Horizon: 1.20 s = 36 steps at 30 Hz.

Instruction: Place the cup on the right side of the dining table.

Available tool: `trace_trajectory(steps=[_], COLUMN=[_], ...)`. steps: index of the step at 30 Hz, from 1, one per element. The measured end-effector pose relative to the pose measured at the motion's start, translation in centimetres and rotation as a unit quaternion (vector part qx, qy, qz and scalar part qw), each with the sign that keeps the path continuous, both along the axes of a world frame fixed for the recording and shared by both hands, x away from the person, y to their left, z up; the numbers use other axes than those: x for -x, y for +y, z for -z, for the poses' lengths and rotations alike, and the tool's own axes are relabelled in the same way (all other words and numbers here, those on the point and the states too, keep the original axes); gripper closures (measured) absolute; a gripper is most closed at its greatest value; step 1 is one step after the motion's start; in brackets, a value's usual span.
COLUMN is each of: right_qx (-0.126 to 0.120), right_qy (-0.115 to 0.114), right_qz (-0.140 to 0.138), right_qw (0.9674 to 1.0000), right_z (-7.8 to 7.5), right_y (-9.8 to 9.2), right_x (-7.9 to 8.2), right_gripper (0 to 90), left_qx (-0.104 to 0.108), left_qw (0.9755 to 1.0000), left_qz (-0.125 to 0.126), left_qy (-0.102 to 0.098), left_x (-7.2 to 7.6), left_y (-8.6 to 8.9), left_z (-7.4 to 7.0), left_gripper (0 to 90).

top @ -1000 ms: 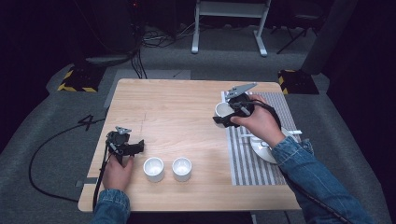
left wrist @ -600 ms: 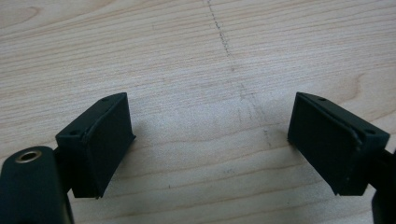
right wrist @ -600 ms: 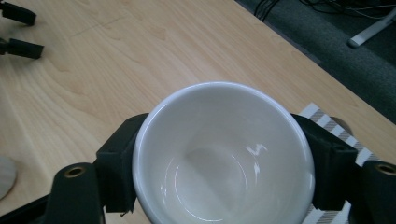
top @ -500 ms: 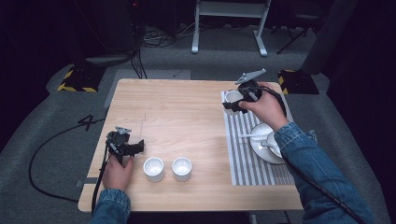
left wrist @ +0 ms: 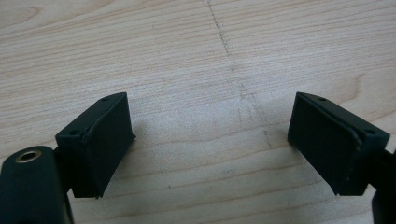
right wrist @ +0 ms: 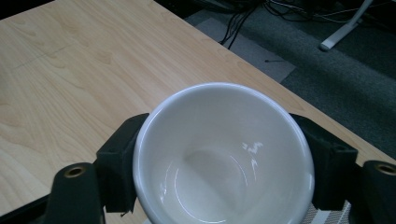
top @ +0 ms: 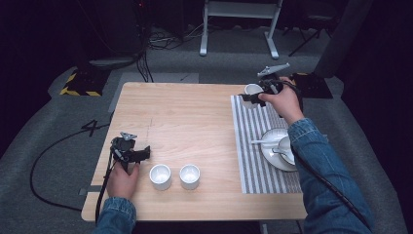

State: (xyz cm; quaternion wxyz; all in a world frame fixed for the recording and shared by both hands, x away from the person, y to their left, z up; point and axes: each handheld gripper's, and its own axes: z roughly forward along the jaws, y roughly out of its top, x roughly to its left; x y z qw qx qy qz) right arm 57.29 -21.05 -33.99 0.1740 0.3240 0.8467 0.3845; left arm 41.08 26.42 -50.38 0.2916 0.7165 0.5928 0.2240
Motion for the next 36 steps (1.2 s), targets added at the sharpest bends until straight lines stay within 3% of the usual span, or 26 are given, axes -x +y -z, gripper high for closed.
trace_trajectory(steps=[8,15,17,25,36], right_qx=[-0.001,0.019,0.019,0.055,0.058], right_qy=[0.012,0.007,0.008,0.005,0.04], right_qz=[0.027,0.047,0.05,0.061,0.089], right_qw=[0.9996,0.9987,0.9985,0.9966,0.9935], right_z=[0.7,1.6,2.1,4.0,7.7], right_y=[-1.0,-1.6,-1.9,-2.7,-4.5], right_x=[-2.4,-3.6,-3.9,-4.8,-5.5], right_gripper=[27.1,27.1,27.1,27.2,27.2], left_qx=[0.0,0.0,0.0,0.0,-0.001], left_qw=[1.0,1.0,1.0,1.0,1.0], left_qz=[0.0,0.0,0.0,-0.002,-0.003], left_qy=[0.0,0.0,0.0,0.0,-0.001], left_x=[0.0,0.0,0.0,0.0,0.0], left_y=[0.0,0.0,0.0,0.0,-0.1], left_z=[0.0,0.0,0.0,0.0,0.0], left_gripper=[14.1,14.1,14.1,14.1,14.1])
